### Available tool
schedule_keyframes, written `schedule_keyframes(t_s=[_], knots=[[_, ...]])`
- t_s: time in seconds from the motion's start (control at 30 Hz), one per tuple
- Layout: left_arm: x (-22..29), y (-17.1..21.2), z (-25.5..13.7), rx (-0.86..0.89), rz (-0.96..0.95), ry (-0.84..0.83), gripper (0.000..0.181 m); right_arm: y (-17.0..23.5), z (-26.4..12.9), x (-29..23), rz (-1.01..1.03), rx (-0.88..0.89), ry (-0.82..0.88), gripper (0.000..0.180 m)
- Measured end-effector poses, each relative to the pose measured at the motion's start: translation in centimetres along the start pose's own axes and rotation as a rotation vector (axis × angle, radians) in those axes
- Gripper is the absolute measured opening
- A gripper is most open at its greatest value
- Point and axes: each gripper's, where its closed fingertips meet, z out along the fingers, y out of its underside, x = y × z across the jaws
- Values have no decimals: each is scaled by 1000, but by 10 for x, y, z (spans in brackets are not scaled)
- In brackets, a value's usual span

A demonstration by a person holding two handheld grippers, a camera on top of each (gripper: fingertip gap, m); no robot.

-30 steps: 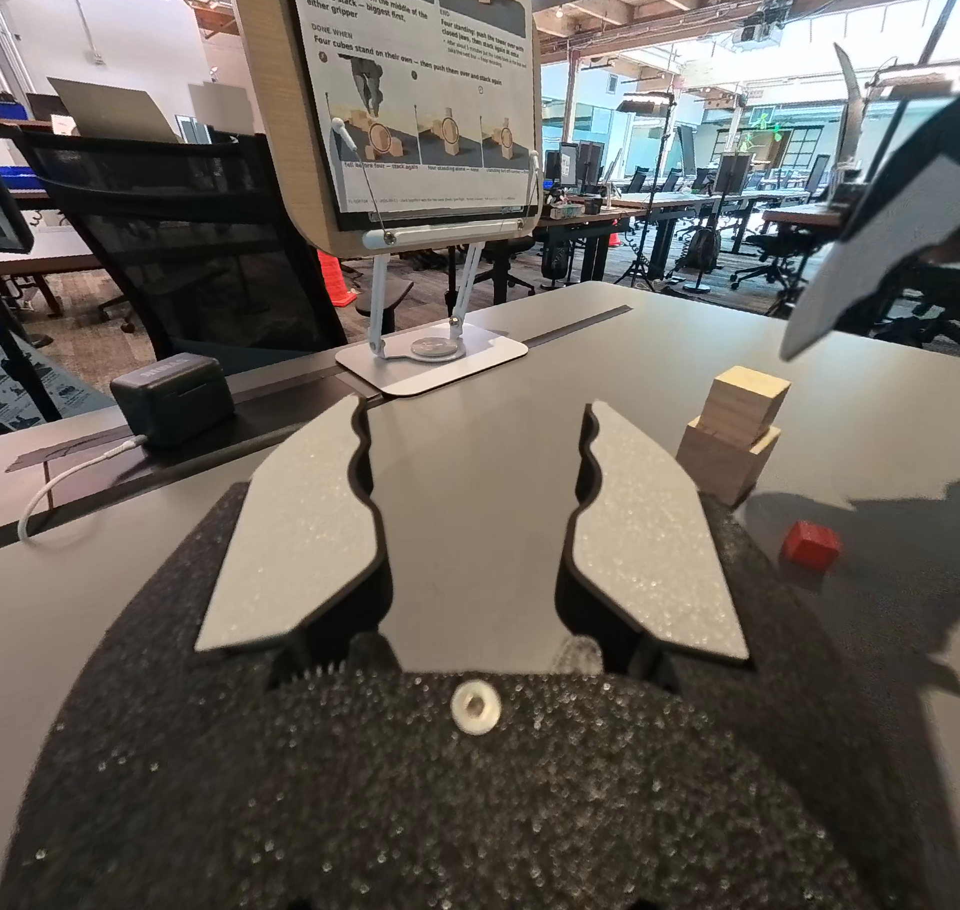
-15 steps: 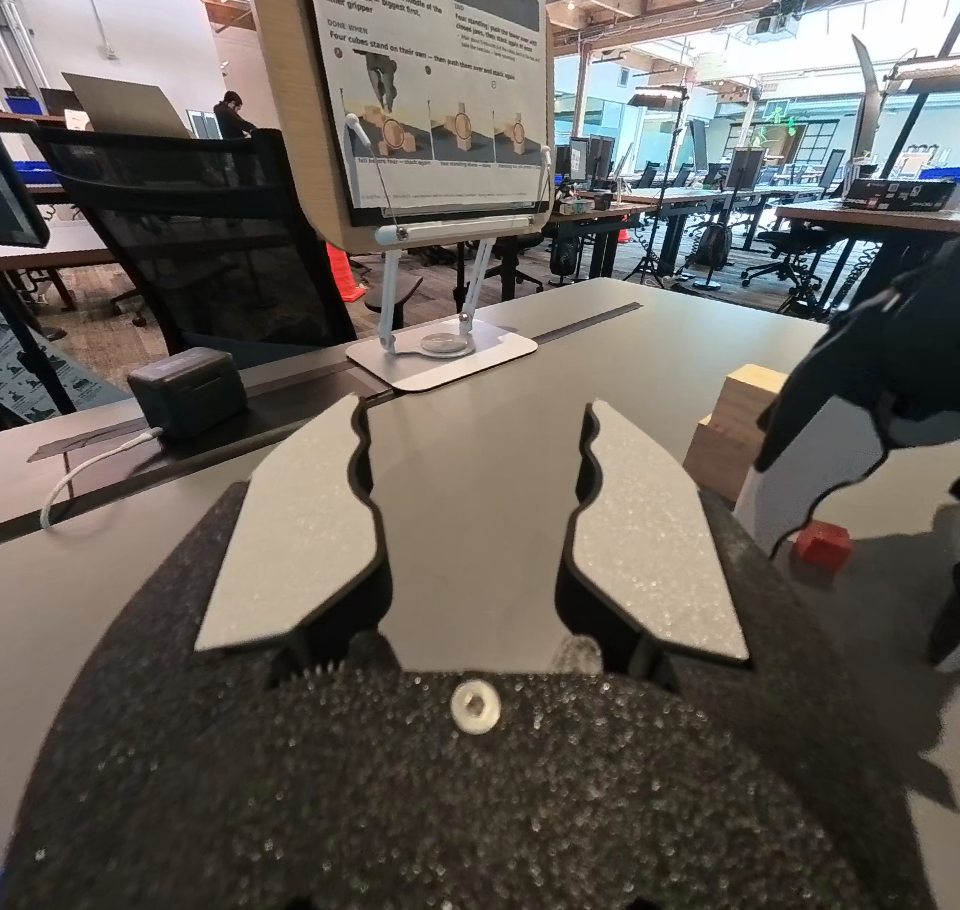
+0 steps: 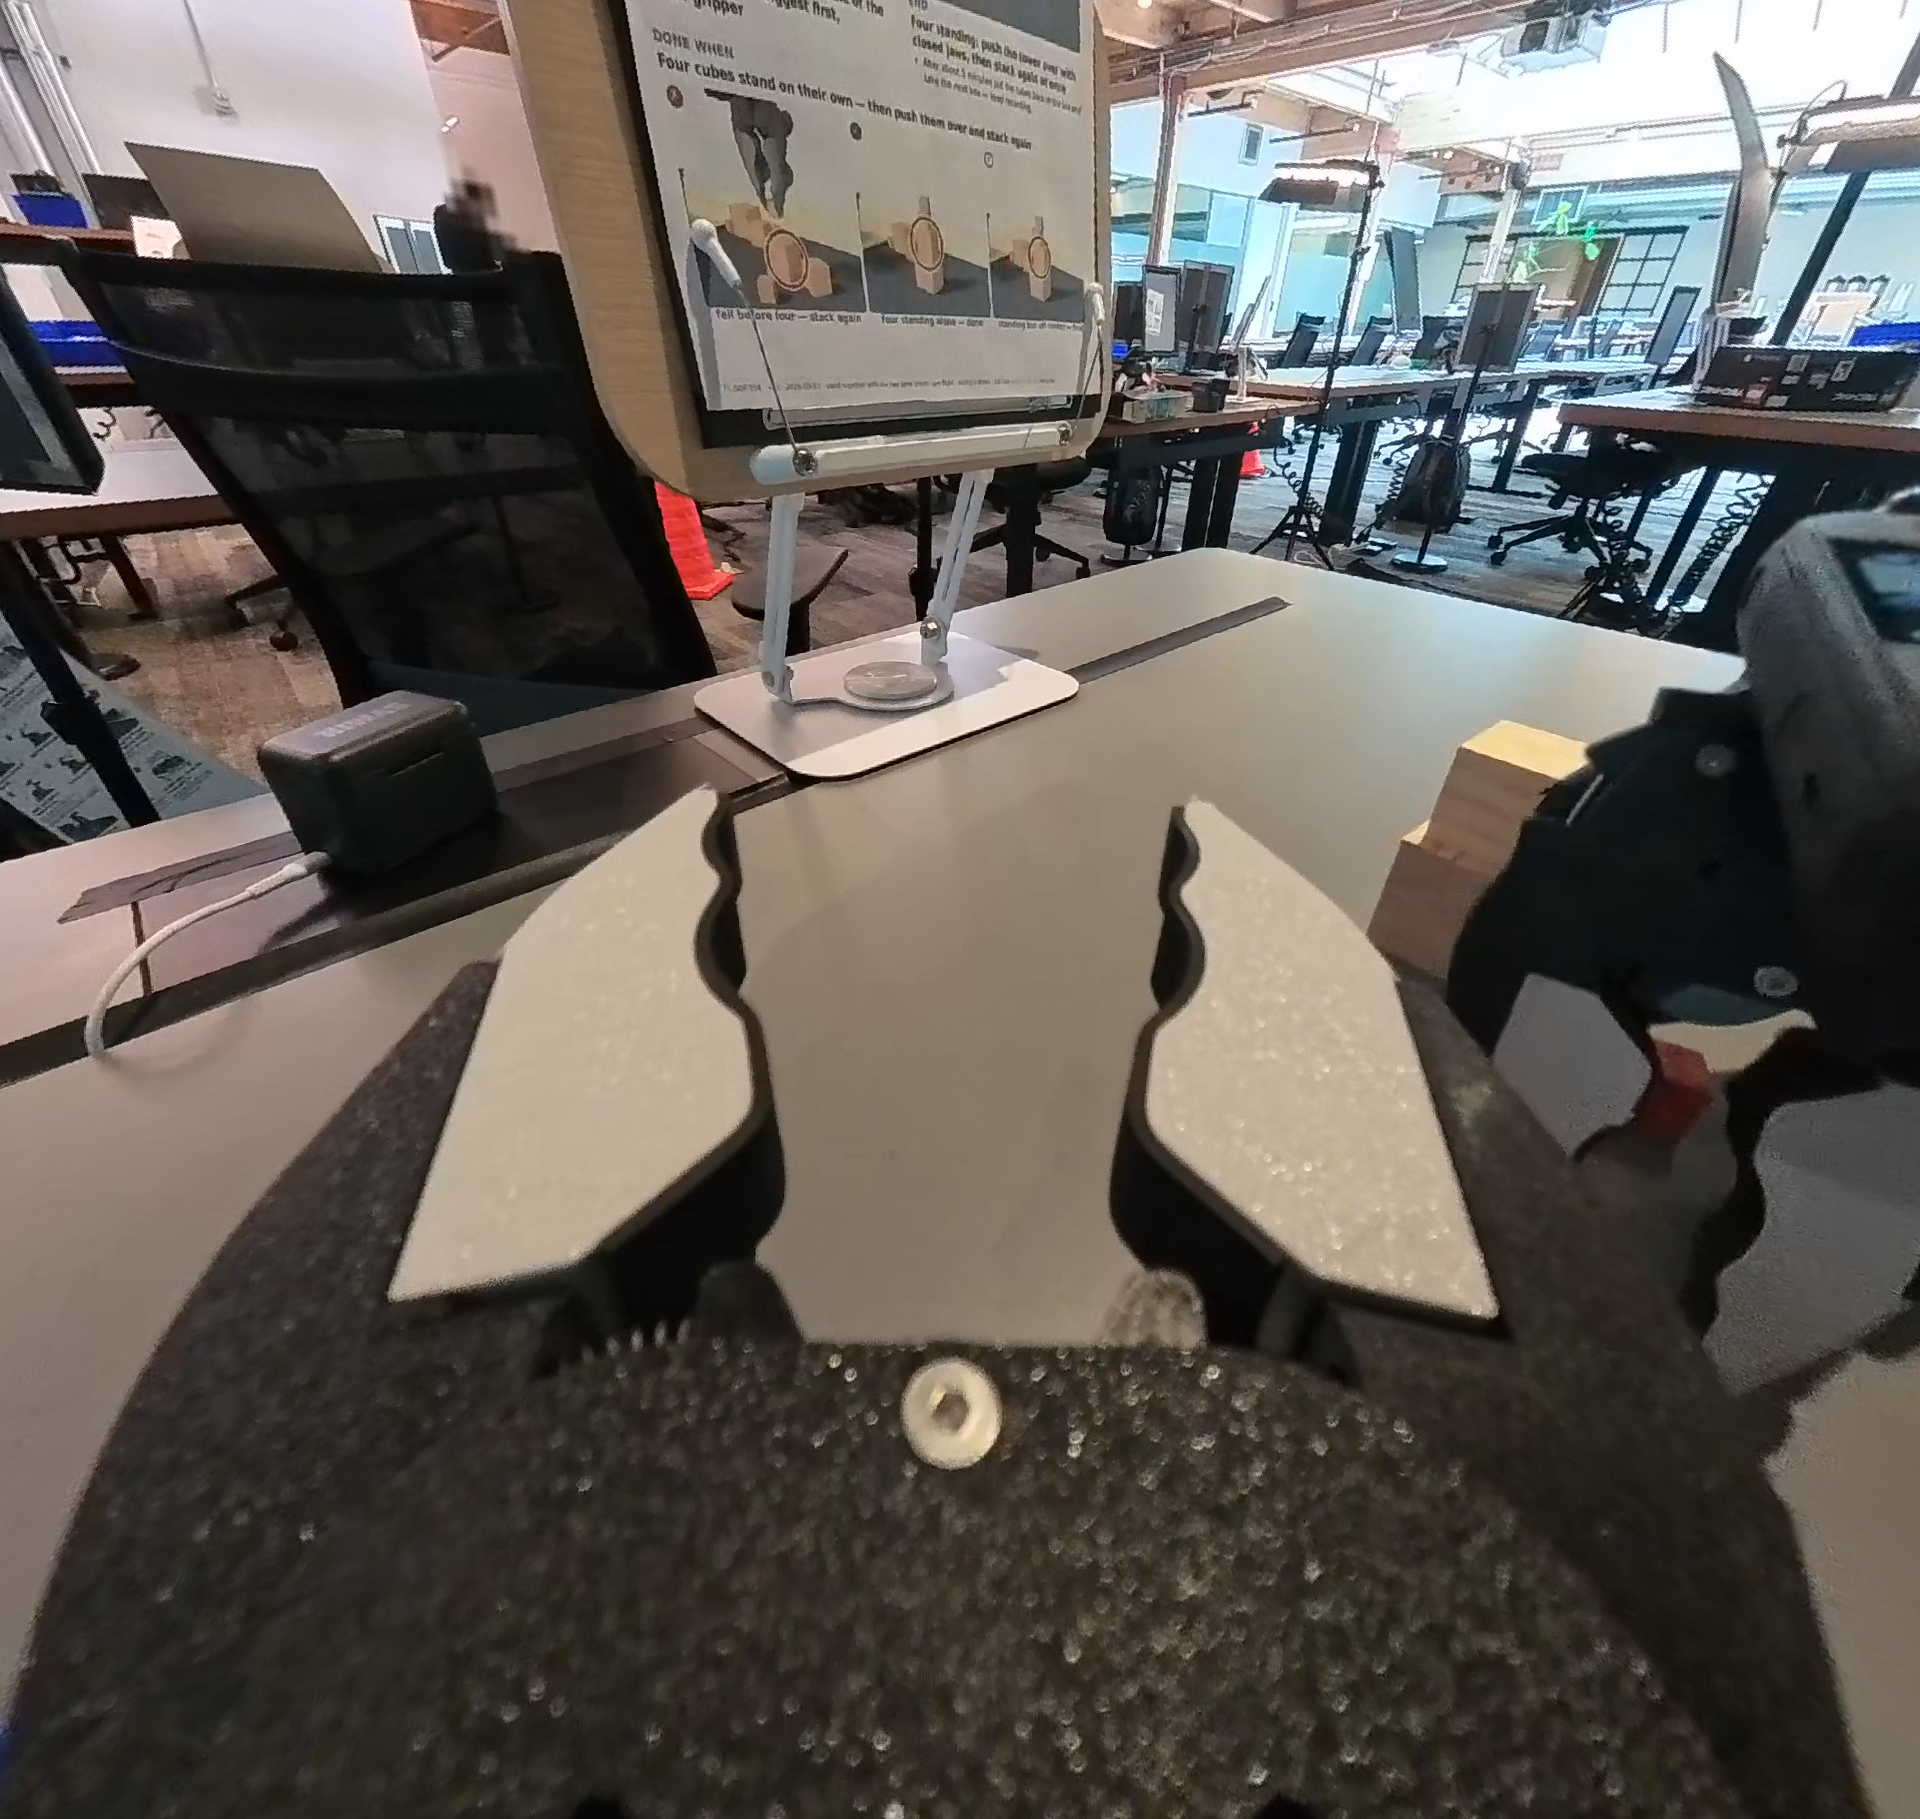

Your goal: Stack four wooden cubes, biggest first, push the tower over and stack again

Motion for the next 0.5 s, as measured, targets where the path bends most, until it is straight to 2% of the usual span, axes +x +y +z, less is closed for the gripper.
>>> schedule_keyframes(t_s=[0.13, 0.27, 0.4, 0.5], knots=[[-1, -1, -1, 5, 0, -4, 77, 0, -25, 3, 17, 30, 22, 27], [0, 1, 0, -3, -2, -1, 77, 12, -93, 14, 47, 60, 116, 27], [2, 3, 2, -14, -1, 5, 77, 54, -159, 26, 115, 12, 219, 27], [4, 5, 4, -24, 2, 11, 77, 88, -181, 29, 187, -20, 237, 27]])
